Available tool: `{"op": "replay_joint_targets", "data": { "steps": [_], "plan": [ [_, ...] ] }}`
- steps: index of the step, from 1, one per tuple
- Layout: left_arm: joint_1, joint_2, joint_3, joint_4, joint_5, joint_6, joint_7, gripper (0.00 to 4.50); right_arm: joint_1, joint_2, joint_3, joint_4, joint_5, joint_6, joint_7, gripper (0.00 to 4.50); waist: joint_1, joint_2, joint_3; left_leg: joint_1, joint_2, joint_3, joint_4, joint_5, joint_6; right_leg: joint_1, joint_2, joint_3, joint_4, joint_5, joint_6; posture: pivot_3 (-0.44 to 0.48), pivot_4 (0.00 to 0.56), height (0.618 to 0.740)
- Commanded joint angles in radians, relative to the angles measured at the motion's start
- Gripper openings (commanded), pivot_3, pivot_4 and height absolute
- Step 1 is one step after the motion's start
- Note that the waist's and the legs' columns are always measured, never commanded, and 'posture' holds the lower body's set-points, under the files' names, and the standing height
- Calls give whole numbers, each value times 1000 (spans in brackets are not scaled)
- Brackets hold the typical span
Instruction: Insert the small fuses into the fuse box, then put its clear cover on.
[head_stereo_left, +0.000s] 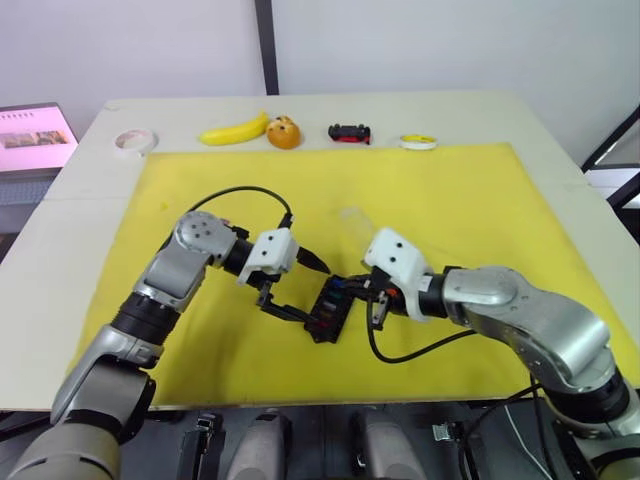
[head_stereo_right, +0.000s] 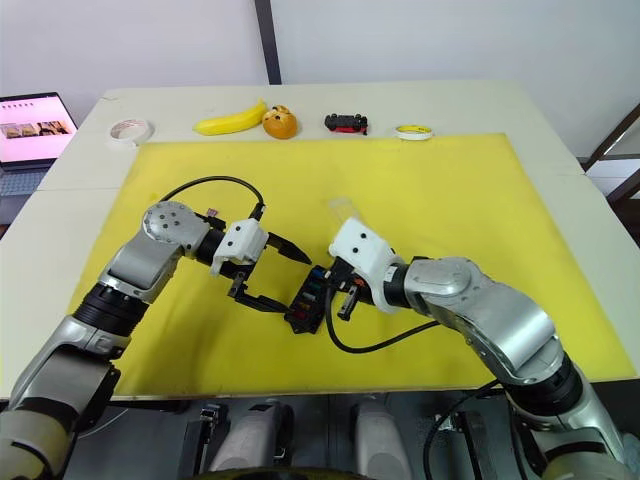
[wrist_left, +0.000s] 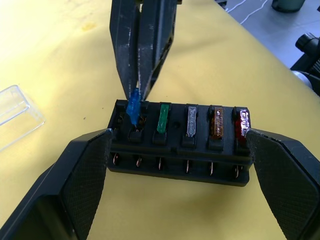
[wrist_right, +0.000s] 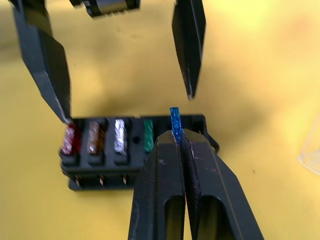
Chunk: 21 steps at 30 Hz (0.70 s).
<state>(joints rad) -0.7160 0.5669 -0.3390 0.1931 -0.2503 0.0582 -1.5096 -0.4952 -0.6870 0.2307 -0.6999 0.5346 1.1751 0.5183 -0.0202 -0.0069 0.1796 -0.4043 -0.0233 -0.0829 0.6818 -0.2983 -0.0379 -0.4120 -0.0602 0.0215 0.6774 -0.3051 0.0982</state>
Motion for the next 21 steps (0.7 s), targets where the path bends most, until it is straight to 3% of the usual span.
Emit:
{"op": "replay_joint_targets", "data": {
  "steps": [1, 21],
  "plan": [
    [-6, 2, 26, -19, -5, -8, 0, 4442, 1, -5, 0, -10, -12, -25, 6, 0, 0, 0, 0, 0, 0, 0, 0, 0, 0, 0, 0, 0, 0, 0, 0, 0, 150, 740],
    [-3, 1, 22, -25, -3, -10, 5, 4442, 7, 11, 7, -11, -13, -23, 4, 0, 0, 0, 0, 0, 0, 0, 0, 0, 0, 0, 0, 0, 0, 0, 0, 0, 150, 740]
  ]
}}
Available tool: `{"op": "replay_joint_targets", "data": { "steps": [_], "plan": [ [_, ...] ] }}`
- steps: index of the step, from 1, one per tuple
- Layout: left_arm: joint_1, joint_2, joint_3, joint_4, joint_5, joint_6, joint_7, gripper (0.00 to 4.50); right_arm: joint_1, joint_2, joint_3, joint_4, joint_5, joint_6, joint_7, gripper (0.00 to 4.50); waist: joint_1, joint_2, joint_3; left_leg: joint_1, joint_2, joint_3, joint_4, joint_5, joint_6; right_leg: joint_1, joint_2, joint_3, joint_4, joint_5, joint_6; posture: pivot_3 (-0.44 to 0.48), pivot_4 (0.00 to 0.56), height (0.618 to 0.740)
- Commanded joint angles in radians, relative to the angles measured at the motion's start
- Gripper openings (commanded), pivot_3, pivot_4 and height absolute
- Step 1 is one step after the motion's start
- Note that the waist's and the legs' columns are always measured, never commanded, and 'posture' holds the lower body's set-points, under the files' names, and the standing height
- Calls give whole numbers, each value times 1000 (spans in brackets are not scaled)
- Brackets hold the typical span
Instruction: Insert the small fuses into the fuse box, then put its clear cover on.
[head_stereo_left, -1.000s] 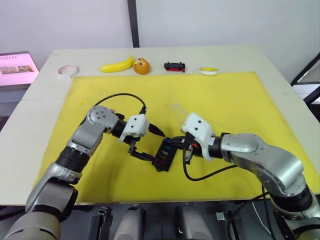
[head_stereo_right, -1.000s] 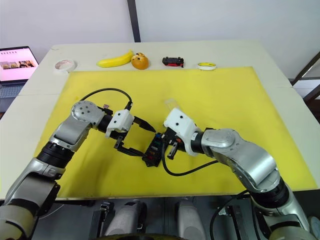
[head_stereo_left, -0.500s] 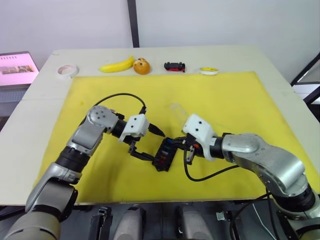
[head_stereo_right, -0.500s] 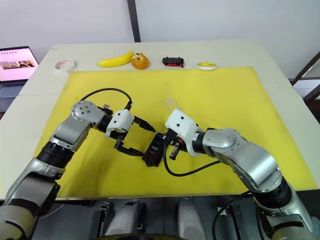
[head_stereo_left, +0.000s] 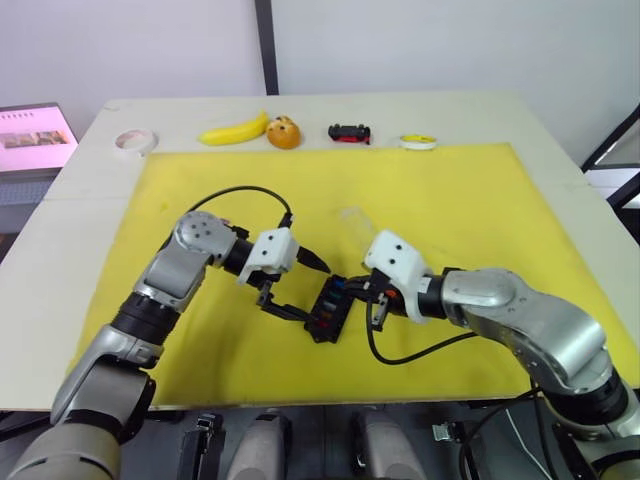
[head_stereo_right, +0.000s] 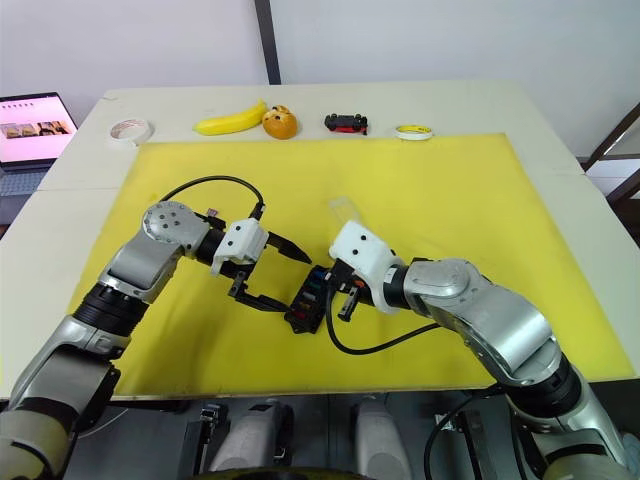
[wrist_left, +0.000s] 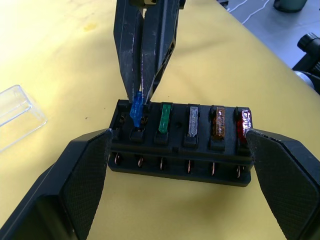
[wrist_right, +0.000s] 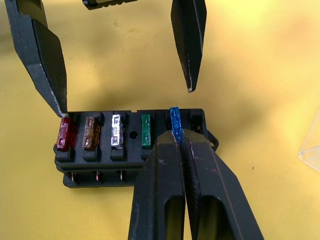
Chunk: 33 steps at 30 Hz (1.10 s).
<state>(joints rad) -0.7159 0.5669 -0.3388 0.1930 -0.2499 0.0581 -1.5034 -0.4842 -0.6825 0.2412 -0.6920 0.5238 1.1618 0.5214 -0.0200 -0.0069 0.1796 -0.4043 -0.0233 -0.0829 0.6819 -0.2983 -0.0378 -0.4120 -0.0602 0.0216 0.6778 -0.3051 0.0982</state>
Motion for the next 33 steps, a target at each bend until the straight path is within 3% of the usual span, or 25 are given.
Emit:
{"op": "replay_joint_targets", "data": {
  "steps": [1, 33],
  "plan": [
    [-3, 1, 22, -26, -4, -9, -1, 4442, -4, 6, 1, -15, -7, -14, 1, 0, 0, 0, 0, 0, 0, 0, 0, 0, 0, 0, 0, 0, 0, 0, 0, 0, 150, 740],
    [-3, -4, 23, -32, -8, -5, 2, 4442, -17, -4, 20, 18, -42, -30, 27, 0, 0, 0, 0, 0, 0, 0, 0, 0, 0, 0, 0, 0, 1, 0, 0, 0, 150, 740]
  ]
}}
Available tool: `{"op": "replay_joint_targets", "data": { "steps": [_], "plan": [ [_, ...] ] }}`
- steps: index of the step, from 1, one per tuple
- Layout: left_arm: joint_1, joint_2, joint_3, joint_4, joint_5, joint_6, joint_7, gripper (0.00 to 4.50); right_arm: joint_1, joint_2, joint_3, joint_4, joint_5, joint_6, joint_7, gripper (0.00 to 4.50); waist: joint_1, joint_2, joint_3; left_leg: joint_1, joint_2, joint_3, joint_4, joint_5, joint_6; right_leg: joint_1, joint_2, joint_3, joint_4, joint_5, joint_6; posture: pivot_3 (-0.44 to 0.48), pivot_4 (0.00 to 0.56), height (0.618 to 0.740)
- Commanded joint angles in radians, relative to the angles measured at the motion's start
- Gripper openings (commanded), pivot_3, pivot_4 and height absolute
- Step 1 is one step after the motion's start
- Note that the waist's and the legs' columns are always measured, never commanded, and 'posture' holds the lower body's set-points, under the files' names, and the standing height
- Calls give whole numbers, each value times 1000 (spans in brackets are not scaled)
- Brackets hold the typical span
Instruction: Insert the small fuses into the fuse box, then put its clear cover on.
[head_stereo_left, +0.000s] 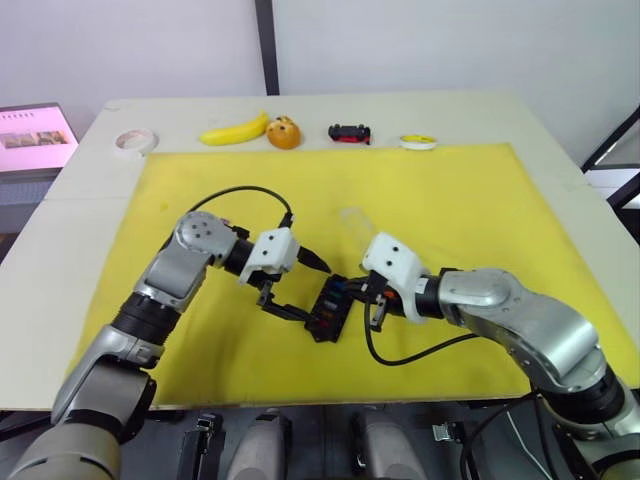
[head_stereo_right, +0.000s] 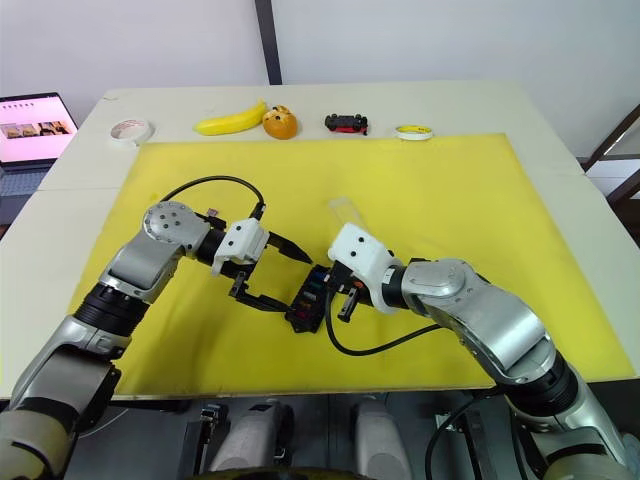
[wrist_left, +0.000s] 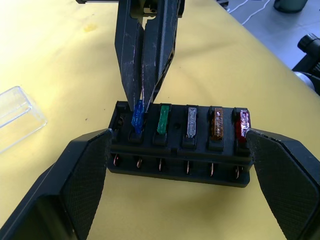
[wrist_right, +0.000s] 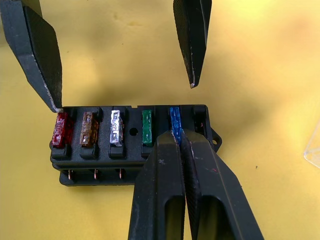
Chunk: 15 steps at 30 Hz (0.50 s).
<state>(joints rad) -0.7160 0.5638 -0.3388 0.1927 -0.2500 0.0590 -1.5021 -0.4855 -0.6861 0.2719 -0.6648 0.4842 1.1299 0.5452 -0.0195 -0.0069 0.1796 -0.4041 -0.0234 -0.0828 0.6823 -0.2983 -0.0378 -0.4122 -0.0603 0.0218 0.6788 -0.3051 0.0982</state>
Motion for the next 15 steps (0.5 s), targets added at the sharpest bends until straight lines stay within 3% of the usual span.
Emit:
{"op": "replay_joint_targets", "data": {
  "steps": [1, 3, 7, 15],
  "plan": [
    [-3, -1, 24, -31, -7, -7, 1, 4488, -16, 2, -16, -14, 5, 5, 6, 319, 0, 0, 0, 0, 0, 0, 0, 0, 0, 0, 0, 0, 0, 0, 0, 0, 150, 740],
    [-2, 0, 24, -30, -6, -8, 2, 4500, -19, 3, -24, -23, 13, 8, 11, 985, 0, 0, 0, 0, 0, 0, 0, 0, 0, 0, 0, 0, 0, 0, 0, 0, 150, 740],
    [-1, 2, 25, -28, -5, -10, 1, 4500, -27, -8, -36, -39, 11, 9, 15, 2791, -1, 0, 0, 0, 0, 0, 0, 0, 0, 0, 0, 0, 0, 0, 0, 0, 150, 740],
    [2, 4, 25, -26, -5, -16, -1, 4500, -30, -31, -68, -76, 23, 11, 30, 2791, 0, 0, 0, 0, 0, 0, 0, 0, 0, 0, 0, 0, 0, 0, 0, 0, 150, 740]
  ]
}}
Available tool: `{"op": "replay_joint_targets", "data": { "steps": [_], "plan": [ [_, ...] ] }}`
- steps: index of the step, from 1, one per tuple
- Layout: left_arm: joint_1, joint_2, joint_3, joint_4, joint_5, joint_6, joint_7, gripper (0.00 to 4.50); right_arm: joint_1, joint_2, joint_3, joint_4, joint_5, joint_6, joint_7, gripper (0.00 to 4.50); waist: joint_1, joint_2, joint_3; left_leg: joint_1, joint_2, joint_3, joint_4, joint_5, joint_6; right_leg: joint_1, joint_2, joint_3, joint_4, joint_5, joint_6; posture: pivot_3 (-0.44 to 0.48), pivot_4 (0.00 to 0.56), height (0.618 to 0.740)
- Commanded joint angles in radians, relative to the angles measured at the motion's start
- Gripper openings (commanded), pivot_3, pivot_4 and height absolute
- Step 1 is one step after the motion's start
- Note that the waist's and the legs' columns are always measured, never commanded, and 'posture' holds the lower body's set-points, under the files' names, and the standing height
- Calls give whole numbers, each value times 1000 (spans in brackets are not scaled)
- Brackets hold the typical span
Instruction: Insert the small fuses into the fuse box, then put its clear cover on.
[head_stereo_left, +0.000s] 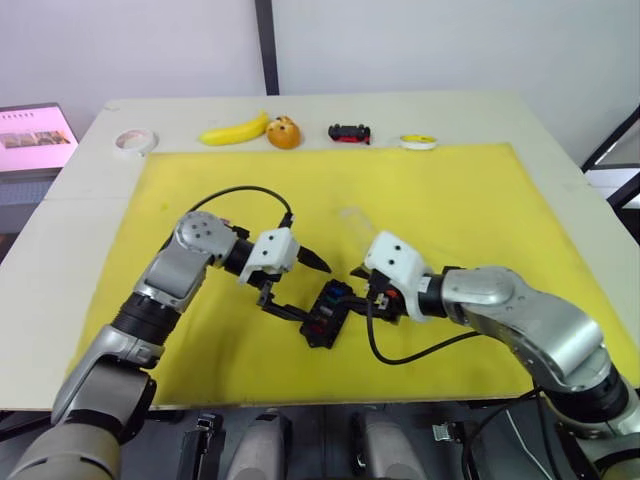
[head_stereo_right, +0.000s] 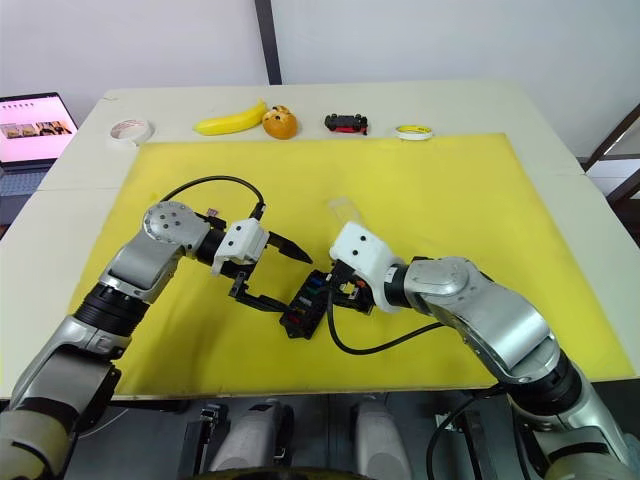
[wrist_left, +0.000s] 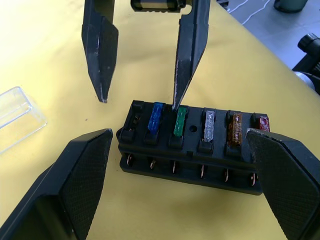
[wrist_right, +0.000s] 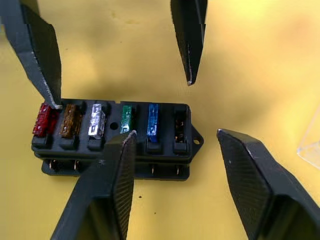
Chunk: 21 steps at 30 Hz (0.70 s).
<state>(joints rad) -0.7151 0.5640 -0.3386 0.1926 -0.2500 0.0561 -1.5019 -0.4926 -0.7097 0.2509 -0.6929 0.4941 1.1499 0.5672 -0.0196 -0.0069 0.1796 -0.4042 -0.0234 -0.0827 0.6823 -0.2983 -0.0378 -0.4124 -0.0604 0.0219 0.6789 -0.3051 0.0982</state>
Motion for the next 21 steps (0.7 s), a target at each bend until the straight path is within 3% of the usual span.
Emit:
{"op": "replay_joint_targets", "data": {
  "steps": [1, 5, 6, 8, 12, 21],
  "plan": [
    [1, 4, 25, -26, -6, -13, -3, 4500, -17, -5, -59, -51, 20, -18, 12, 2791, 0, 0, 0, 0, 0, 0, 0, 0, 0, 0, 0, 0, 0, 0, 0, 0, 150, 740],
    [3, 13, 29, -30, -13, -12, -16, 4500, 48, 54, -123, -49, 64, -90, 25, 2791, 0, 0, 0, 0, 0, 0, 0, 0, 0, 0, 0, 0, 0, 0, 0, 0, 150, 740],
    [2, 15, 30, -30, -15, -11, -20, 4500, 72, 67, -127, -45, 65, -128, 33, 2548, 1, 0, 0, 0, 0, 0, 0, 0, 0, 0, 0, 0, 0, 0, 0, 0, 150, 740],
    [0, 18, 34, -30, -20, -10, -28, 4500, 123, 90, -118, -37, 61, -193, 49, 1995, 2, 0, 0, 0, 0, 0, 0, 0, 0, 0, 0, 0, 0, 0, 0, 0, 150, 740],
    [0, 20, 37, -32, -28, -7, -40, 4500, 181, 126, -85, 13, 14, -298, 45, 36, -1, 0, 0, 0, 0, 1, 0, 0, 1, 0, 0, 0, 1, 0, 0, 0, 150, 740],
    [-4, 21, 36, -20, -16, -18, -46, 4500, 225, 138, -51, 100, -44, -389, 54, 36, -1, 0, 0, 1, 0, 1, 0, 0, 0, 0, 0, 1, 1, 0, 0, 0, 150, 740]
  ]
}}
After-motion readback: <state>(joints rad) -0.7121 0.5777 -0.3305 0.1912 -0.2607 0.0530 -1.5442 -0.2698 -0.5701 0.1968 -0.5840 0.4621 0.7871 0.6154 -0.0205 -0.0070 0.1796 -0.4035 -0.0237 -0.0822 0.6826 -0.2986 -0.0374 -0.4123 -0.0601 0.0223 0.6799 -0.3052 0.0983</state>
